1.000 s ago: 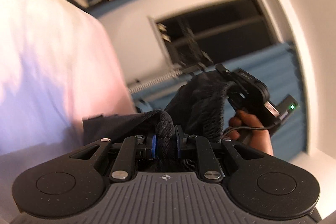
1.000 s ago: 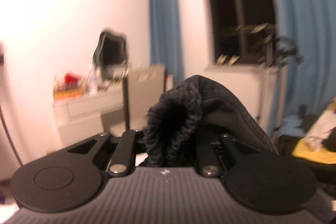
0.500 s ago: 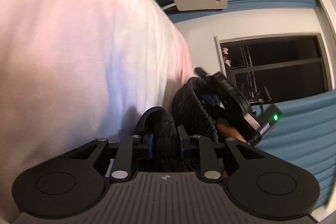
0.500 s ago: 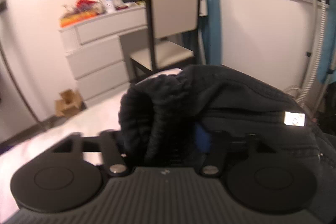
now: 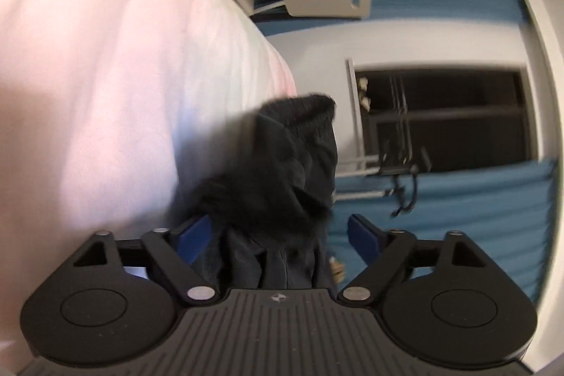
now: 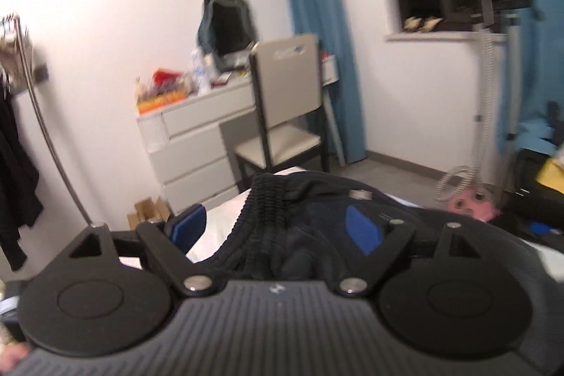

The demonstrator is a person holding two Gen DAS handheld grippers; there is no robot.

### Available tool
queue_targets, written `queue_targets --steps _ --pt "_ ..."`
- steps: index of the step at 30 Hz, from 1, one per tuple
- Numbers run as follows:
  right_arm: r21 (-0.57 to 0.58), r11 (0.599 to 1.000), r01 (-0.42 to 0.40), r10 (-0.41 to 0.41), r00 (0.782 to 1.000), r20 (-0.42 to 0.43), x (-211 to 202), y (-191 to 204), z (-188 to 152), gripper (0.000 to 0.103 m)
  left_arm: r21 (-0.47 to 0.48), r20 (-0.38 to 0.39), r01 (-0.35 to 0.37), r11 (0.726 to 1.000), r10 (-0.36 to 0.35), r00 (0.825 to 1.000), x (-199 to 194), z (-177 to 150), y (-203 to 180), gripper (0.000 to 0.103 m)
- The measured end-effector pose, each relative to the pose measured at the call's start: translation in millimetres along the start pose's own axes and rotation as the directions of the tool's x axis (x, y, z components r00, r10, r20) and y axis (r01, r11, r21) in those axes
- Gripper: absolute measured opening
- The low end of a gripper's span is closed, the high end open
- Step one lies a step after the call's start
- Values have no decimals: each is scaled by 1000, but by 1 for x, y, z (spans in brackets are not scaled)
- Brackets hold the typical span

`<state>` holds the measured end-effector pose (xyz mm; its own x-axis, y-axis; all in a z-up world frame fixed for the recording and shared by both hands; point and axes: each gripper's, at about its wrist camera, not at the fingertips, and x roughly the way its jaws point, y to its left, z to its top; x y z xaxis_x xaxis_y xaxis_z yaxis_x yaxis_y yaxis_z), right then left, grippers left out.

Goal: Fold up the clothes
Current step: 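Open both grippers to release the cuffs onto the sweatpants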

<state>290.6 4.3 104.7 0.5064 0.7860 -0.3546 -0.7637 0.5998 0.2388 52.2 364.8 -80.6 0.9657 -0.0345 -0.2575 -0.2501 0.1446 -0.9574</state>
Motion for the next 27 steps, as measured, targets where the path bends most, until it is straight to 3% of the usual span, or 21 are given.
queue_targets --steps 4,7,10,12,17,20,24,27 --pt "89 990 111 -116 992 58 -108 -27 -36 88 47 -26 -32 998 33 999 -1 -21 -11 88" --pt "194 951 241 -256 965 56 -175 -55 -77 88 112 -67 -76 991 84 994 0 -45 -20 88" --pt "425 849 314 -367 929 45 -222 -99 -127 89 169 -110 -90 981 109 988 -4 -73 -24 88" --pt "563 769 304 -401 914 55 -249 -130 -160 89 205 -124 -91 974 118 985 -8 -89 -28 88" --pt "769 576 275 -460 887 27 -279 -188 -213 89 248 -133 -79 966 115 984 -16 -116 -37 88" --pt "876 431 216 -465 886 10 -281 -220 -241 89 268 -134 -77 960 116 984 -15 -126 -40 88" --pt "905 357 232 -506 862 -21 -282 -255 -261 89 298 -138 -97 950 143 980 4 -131 -38 87" --pt "920 331 212 -507 862 -17 -279 -280 -275 88 313 -143 -119 942 171 975 19 -134 -33 86"
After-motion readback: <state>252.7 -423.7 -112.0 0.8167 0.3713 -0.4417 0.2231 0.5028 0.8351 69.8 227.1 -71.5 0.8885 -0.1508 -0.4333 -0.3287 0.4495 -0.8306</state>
